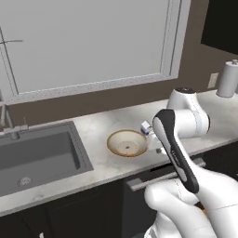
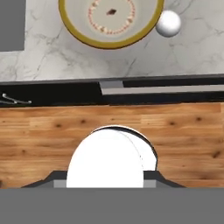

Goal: Gather the eggs and milk located in the vicinity of the sink area and place them right next to the bowl.

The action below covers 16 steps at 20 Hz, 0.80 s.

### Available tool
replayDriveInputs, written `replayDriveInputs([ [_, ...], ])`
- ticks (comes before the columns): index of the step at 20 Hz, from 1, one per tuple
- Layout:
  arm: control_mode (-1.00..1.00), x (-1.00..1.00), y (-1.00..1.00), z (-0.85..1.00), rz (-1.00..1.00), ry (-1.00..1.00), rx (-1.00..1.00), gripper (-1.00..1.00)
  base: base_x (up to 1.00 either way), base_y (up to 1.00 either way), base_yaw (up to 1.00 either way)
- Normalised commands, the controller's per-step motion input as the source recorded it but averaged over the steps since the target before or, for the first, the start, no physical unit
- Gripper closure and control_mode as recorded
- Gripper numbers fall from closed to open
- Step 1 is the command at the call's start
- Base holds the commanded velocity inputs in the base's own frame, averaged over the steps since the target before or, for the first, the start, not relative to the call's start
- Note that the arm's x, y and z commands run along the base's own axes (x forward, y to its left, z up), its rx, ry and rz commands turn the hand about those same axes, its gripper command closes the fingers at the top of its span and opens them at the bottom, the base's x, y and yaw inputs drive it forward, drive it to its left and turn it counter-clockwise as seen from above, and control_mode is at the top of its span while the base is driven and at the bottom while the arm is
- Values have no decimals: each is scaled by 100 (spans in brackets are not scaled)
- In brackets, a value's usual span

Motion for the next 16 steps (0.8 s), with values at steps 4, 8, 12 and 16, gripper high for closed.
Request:
replayDriveInputs([
  [4, 100, 0, 0, 0, 0, 0, 0, 100, -80, 19, 7],
  [8, 100, 0, 0, 0, 0, 0, 0, 100, -52, 3, -19],
  [12, 100, 0, 0, 0, 0, 0, 0, 100, 5, 3, -27],
  [16, 100, 0, 0, 0, 0, 0, 0, 100, 5, 20, -40],
])
